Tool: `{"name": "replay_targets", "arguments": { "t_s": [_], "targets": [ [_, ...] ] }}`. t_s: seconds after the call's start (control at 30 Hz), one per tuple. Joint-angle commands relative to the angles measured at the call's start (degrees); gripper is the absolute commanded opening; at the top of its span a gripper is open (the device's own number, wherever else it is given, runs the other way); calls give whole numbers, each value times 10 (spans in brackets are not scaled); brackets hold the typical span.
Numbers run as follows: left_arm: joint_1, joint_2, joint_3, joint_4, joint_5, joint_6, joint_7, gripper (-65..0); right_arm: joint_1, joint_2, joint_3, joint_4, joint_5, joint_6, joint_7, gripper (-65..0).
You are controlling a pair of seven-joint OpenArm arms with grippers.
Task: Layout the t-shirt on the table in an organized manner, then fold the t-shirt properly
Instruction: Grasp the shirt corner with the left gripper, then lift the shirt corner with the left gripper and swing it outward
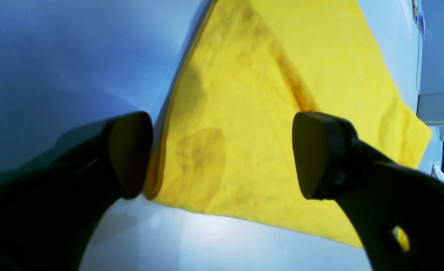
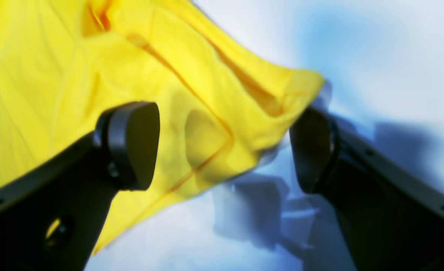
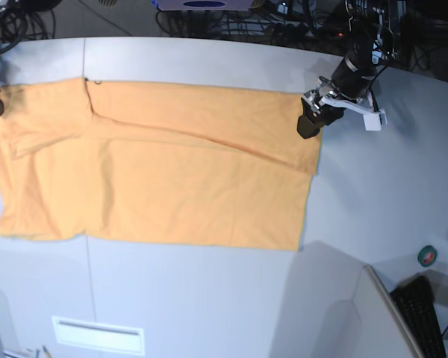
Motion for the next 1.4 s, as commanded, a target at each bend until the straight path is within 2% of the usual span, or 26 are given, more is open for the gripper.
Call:
{"name": "replay_targets", "arguments": {
  "t_s": [0.0, 0.23, 0.27, 0.3, 0.37, 0.47, 0.5, 0.53, 0.7, 0.9, 0.97, 1.07, 1.1, 1.23, 1.37],
  "targets": [
    [6, 0, 2, -1, 14, 17, 26, -95, -2, 13, 2, 3, 3, 3, 3, -179],
    [5, 1, 2, -3, 14, 17, 26, -97, 1, 2, 1, 3, 3, 3, 5, -276],
    [-1, 1, 3, -3, 14, 17, 26, -104, 2, 2, 1, 3, 3, 3, 5, -293],
    [-6, 2, 3, -5, 14, 17, 27, -137, 2, 2, 1, 3, 3, 3, 4, -321],
    [-10, 2, 3, -9, 14, 15, 28, -257, 2, 2, 1, 3, 3, 3, 4, -414],
    [-21, -2, 27, -15, 14, 15, 29, -497, 2, 2, 1, 3, 3, 3, 5, -620],
    [-22, -4, 42, -15, 14, 15, 29, -583, 2, 2, -1, 3, 3, 3, 4, -650],
    [-22, -4, 51, -15, 14, 15, 27, -650, 2, 2, -1, 3, 3, 3, 3, -650],
    [-30, -4, 62, -7, 10, 15, 29, -650, 0, 6, -5, 6, 1, 3, -7, -650],
    [-37, -5, 66, 95, 12, 18, 33, -650, 5, 27, -6, 84, 1, 3, -76, -650],
    [-63, -5, 67, 134, 13, 44, 69, -650, 23, 30, -6, 122, 1, 3, -103, -650],
    [-128, -5, 67, 176, 13, 101, 157, -650, 52, 56, -6, 169, 1, 3, -152, -650],
    [-148, -5, 67, 183, 13, 106, 173, -650, 67, 61, -7, 176, 1, 3, -166, -650],
    [-238, -4, 67, 196, 13, 126, 221, -650, 134, 90, -8, 186, 1, -48, -204, -650],
    [-316, -3, 68, 170, 13, 140, 244, -650, 186, 116, -77, 183, 1, -56, -204, -650]
  ]
}}
